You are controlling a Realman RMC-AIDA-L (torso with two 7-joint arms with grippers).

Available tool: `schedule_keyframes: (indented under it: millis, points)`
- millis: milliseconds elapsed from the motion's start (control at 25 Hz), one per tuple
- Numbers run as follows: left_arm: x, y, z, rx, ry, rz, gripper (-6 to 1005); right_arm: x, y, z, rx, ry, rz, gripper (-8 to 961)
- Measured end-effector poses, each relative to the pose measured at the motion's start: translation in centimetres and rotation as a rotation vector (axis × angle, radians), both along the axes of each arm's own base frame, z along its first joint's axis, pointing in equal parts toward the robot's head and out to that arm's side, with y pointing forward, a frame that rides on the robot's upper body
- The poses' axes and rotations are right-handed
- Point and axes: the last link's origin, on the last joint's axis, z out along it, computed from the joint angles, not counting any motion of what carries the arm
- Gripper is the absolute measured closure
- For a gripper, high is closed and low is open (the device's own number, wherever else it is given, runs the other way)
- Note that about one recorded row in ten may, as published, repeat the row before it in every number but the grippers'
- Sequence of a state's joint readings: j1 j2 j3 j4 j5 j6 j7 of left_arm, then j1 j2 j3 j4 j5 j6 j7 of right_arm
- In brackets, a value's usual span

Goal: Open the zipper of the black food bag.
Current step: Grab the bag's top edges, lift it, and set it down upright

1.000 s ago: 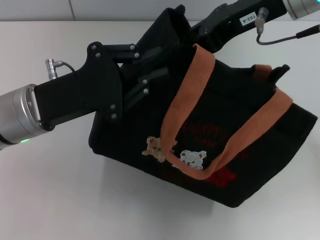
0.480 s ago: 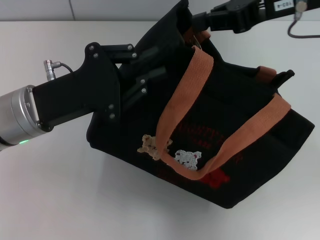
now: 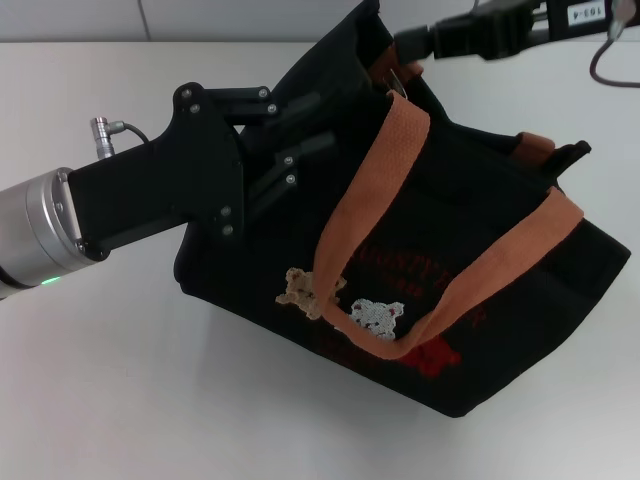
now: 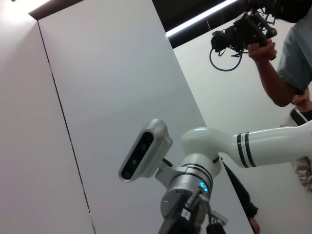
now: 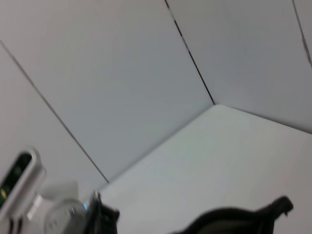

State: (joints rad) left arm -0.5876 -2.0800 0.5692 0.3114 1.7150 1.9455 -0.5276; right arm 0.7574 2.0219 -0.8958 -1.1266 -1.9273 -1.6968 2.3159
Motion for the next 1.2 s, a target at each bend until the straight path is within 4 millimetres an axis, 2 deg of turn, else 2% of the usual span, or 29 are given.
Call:
schedule_keyframes:
  millis: [40,240,640,1200]
  points:
    - [0.0,0.0,0.0,-0.001,0.001,-0.001,794,0.1,0.4,0.4,-0.015,0.053,-0.045,879]
    - [0.1,0.1,0.0,0.001,-0.001,-0.002,794,0.6,1.2,1.3,-0.047,0.103,-0.126,832]
    - [0.2,0.1,0.0,0.0,-0.001,-0.006,794,0.7,1.4,0.3,-0.103,0.102,-0.165,618]
    - [0.2,0.1,0.0,-0.001,-0.001,-0.008,794,1.0,1.6,-1.7,-0.168,0.048,-0.2,599]
